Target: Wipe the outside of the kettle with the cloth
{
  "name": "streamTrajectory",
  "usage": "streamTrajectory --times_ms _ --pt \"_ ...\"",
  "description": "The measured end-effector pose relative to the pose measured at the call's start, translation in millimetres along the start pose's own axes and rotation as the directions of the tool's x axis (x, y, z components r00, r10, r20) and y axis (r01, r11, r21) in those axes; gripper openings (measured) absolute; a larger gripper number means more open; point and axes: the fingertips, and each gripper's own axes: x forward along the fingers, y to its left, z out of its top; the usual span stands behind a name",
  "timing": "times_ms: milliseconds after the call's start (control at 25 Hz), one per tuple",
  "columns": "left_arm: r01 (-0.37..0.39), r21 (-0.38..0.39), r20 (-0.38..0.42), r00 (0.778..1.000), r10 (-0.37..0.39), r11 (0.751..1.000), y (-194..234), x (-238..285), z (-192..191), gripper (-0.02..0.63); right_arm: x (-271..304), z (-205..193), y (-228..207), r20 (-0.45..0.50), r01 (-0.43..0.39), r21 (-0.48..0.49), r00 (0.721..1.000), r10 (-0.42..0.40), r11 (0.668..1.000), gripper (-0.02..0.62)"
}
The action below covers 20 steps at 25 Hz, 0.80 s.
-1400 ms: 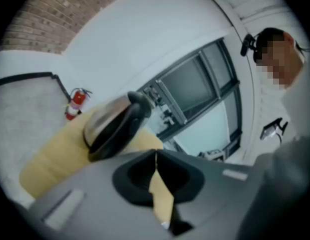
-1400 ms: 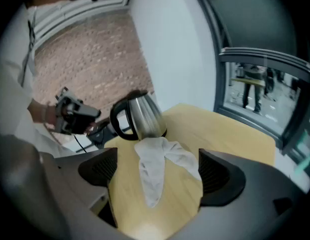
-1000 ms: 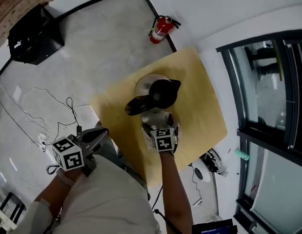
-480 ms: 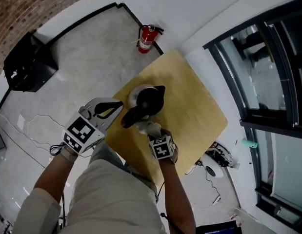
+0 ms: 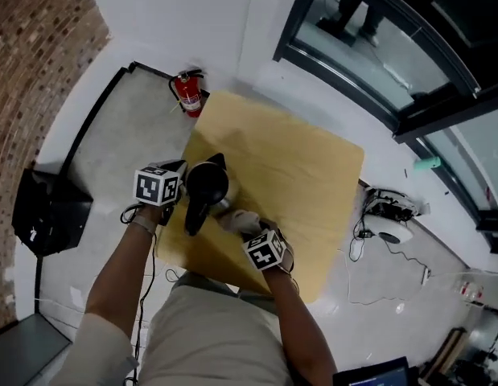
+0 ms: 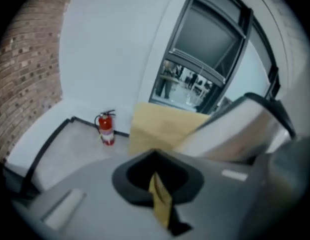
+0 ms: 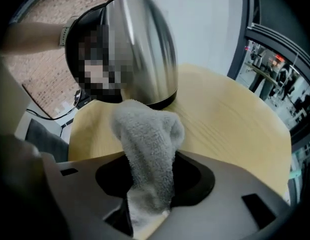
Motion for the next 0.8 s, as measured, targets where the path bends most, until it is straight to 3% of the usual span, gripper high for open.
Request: streamTrajectory --times_ms 120,240,440,520,560,640,680,720,760,800 --pt "0.052 0.074 -0.054 0.997 -0.048 0.996 -27.7 16.8 3.0 -0.011 -7.9 -11.1 -12.8 0.048 0.048 0.112 0.997 -0.054 0.993 0.189" --pt "0.120 0.191 -0.115 0.988 -0.099 0.974 -71.3 37.9 3.5 -0.011 -18.6 -31.0 -33.1 0.059 0.090 0.233 0.993 -0.107 0.968 0.178" --pt "0.216 0.243 -0.134 0.973 -0.188 0.946 -153.3 65.6 0.7 -0.011 -45.2 -82.2 -67.5 0.053 0.166 0.382 0.978 -0.201 0.909 0.175" --pt "0.261 0.276 -0.148 0.962 -0.227 0.925 -185.1 70.7 3.6 -0.011 -57.2 -108.2 -80.4 0.051 0.196 0.459 0.968 -0.245 0.867 0.175" --pt "0.274 0.291 -0.131 0.961 -0.245 0.917 -198.2 67.7 12.4 -0.011 -62.6 -120.3 -84.8 0.048 0.205 0.499 0.964 -0.263 0.842 0.173" --pt "0.282 0.308 -0.007 0.956 -0.295 0.908 -223.2 41.2 51.6 -0.010 -70.2 -137.0 -88.6 0.057 0.212 0.549 0.956 -0.289 0.809 0.173" --pt "0.302 0.334 0.076 0.936 -0.345 0.893 -241.8 18.6 77.1 -0.009 -72.9 -140.4 -89.5 0.072 0.210 0.563 0.951 -0.301 0.799 0.173" --pt "0.336 0.391 0.137 0.899 -0.415 0.857 -267.1 -5.8 99.2 -0.009 -75.6 -142.0 -90.9 0.092 0.204 0.583 0.945 -0.313 0.786 0.175" --pt "0.373 0.479 0.148 0.858 -0.492 0.795 -296.3 -26.7 112.3 -0.009 -78.4 -143.1 -93.5 0.113 0.187 0.620 0.940 -0.323 0.762 0.173" --pt "0.402 0.577 0.102 0.828 -0.551 0.711 -323.6 -39.5 113.8 -0.009 -80.9 -143.7 -97.4 0.140 0.152 0.676 0.934 -0.328 0.721 0.173"
